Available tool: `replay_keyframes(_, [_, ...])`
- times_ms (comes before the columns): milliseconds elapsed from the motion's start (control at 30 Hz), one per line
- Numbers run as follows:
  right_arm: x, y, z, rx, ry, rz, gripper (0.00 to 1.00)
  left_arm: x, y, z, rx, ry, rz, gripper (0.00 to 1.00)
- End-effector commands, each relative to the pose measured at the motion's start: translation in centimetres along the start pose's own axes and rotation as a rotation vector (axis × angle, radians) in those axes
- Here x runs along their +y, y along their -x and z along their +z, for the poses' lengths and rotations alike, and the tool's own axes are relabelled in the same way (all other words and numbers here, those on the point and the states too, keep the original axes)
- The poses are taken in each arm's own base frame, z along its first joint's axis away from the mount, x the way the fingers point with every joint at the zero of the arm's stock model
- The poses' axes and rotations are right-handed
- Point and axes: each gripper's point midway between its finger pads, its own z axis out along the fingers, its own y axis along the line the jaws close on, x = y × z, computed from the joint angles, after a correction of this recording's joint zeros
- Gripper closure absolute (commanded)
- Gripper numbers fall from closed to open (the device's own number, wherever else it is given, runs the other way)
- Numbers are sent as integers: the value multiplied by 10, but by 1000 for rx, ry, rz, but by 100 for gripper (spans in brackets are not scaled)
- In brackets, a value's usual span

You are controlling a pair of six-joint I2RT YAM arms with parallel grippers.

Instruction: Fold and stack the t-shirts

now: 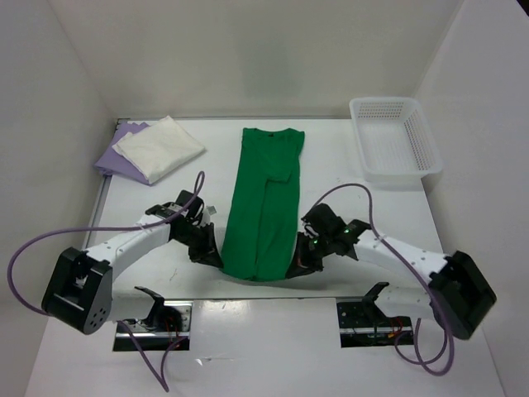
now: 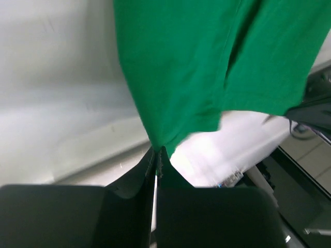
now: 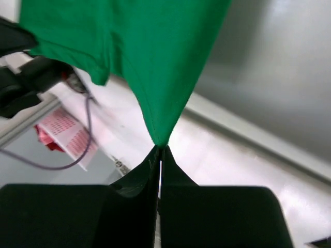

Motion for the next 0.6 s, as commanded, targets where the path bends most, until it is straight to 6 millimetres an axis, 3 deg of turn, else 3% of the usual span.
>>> replay_keyframes(0, [7, -8, -30, 0, 19, 50, 100, -14, -12, -21, 53, -28, -9, 100])
replay_keyframes(100, [14, 39, -52, -115, 35, 26, 100, -34, 35, -41, -80, -77, -3, 100])
replay_keyframes(133, [18, 68, -60, -158, 36, 40, 100, -44, 64, -51, -155, -100, 7, 100])
replay_keyframes(267, [19, 144, -69, -272, -5, -57, 100, -47, 130, -61, -273, -85, 13, 100])
replay_keyframes(300, [21, 166, -77, -318, -4, -61, 100, -45, 145, -53, -283, -67, 10, 100])
replay_keyframes(367, [8, 194, -68, -333, -44, -45, 100, -56, 177, -61, -353, -78, 34, 100])
replay_keyframes(433, [4, 229, -67, -393, -84, -55, 100, -54, 204, -45, -349, -63, 26, 100])
replay_keyframes(500, [3, 252, -72, -438, -94, -58, 100, -55, 237, -35, -367, -38, 31, 100])
replay_keyframes(567, [-8, 270, -70, -443, -86, -27, 100, -56, 254, -30, -381, -35, 35, 100])
